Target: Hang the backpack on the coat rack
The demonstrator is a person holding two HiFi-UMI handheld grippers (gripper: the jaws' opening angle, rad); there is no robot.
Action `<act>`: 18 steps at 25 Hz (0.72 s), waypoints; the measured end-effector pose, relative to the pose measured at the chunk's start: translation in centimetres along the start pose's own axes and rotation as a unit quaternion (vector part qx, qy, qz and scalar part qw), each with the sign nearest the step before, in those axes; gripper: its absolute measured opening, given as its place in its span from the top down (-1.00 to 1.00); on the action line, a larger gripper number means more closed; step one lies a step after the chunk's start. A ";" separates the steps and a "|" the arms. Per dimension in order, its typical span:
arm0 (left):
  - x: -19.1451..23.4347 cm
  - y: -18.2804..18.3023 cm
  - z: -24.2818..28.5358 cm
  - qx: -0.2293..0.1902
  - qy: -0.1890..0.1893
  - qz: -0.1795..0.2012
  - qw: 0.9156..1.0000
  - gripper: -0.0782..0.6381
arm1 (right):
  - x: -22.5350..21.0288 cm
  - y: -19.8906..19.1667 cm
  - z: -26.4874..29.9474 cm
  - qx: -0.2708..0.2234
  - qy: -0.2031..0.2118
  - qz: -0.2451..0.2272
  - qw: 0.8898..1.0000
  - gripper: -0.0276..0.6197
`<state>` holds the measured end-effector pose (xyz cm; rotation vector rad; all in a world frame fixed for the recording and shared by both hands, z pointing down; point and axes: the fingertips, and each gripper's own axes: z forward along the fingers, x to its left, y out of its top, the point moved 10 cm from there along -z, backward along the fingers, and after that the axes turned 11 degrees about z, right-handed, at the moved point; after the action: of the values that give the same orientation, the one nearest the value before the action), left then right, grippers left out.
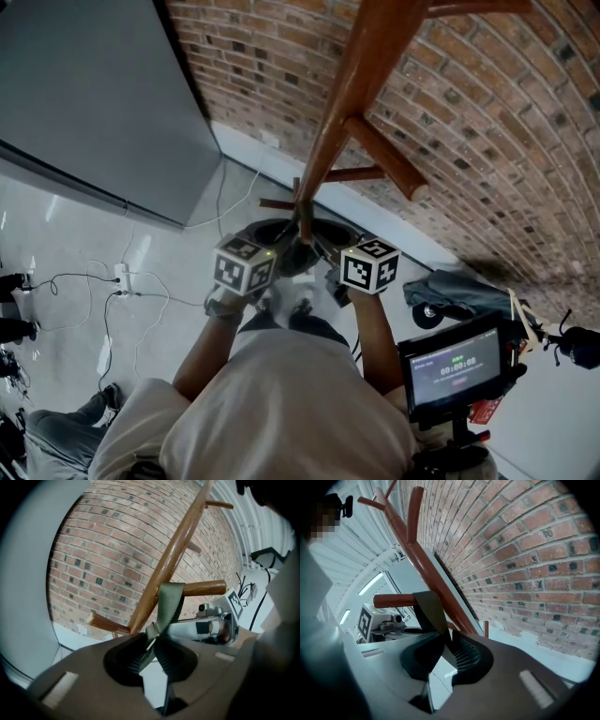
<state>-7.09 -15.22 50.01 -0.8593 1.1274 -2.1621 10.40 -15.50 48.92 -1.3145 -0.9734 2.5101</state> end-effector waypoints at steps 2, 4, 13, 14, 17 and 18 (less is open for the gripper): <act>0.0 -0.1 0.1 -0.010 -0.006 -0.017 1.000 0.61 | -0.1 -0.1 0.0 0.000 0.011 0.010 1.000 0.74; 0.0 -0.3 0.2 -0.021 -0.011 -0.029 0.999 0.61 | -0.1 -0.2 0.1 -0.001 0.015 0.013 1.000 0.73; 0.3 -1.3 0.5 -0.056 -0.007 -0.065 0.996 0.57 | -0.4 -0.3 0.1 -0.019 0.044 0.051 0.998 0.65; 0.4 -1.4 0.5 -0.059 -0.006 -0.067 0.996 0.57 | -0.4 -0.3 0.2 -0.020 0.046 0.052 0.997 0.65; 0.5 -1.5 0.4 -0.064 -0.004 -0.064 0.996 0.54 | -0.3 -0.2 0.2 -0.021 0.050 0.051 0.997 0.62; 0.5 -1.4 0.3 -0.065 -0.003 -0.060 0.996 0.52 | -0.3 -0.2 0.1 -0.023 0.051 0.051 0.997 0.60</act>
<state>-7.41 -15.02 51.53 -1.0127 1.2546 -2.1993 10.48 -15.52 49.30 -1.5274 -0.9709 2.4776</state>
